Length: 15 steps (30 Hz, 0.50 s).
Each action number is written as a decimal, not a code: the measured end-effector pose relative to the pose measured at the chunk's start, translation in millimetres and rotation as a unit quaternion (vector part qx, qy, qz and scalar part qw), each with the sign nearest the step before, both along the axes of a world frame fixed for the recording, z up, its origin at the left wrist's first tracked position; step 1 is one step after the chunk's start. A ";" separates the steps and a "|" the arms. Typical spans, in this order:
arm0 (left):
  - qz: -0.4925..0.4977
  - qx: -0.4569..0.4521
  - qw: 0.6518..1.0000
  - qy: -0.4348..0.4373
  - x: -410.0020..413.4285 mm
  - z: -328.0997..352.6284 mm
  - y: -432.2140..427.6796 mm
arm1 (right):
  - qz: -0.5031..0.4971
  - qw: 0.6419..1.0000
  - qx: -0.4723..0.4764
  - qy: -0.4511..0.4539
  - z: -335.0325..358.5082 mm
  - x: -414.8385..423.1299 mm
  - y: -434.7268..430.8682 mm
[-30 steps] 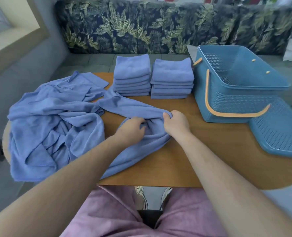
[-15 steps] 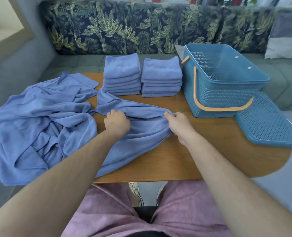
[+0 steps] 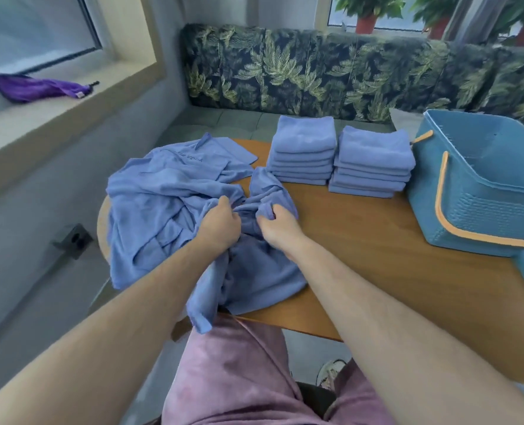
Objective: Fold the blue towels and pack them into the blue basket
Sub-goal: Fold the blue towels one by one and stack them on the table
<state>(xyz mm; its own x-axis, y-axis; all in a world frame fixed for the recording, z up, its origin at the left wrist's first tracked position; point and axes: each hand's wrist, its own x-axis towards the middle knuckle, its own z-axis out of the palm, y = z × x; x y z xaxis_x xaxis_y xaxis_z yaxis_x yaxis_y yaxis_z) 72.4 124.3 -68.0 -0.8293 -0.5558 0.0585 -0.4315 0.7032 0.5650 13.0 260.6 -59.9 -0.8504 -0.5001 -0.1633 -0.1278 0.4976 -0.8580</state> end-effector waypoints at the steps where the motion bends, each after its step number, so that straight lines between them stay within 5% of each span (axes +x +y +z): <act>1: 0.007 0.006 1.000 0.016 3.4 3.5 -8.2 | 0.015 1.000 0.000 -0.003 -0.6 1.8 -15.6; 11: 0.132 0.158 0.973 0.100 35.4 40.2 -79.9 | 0.095 0.989 -0.085 -0.078 28.1 16.9 -106.5; 13: 0.134 0.244 0.953 0.121 32.6 50.2 -76.7 | 0.067 0.993 -0.092 -0.044 31.1 7.5 -96.9; 15: 0.133 0.393 0.897 0.155 25.6 65.0 -65.6 | 0.035 0.994 -0.096 -0.026 37.3 -2.8 -76.0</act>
<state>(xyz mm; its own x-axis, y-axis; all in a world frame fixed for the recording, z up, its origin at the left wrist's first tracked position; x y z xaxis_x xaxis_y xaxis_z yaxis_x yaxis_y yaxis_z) 98.0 58.7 -3.0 -0.6723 -0.7025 -0.2332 -0.2621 -0.0687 0.9626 10.2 184.6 -22.6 -0.8054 -0.5839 -0.1023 -0.1095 0.3162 -0.9424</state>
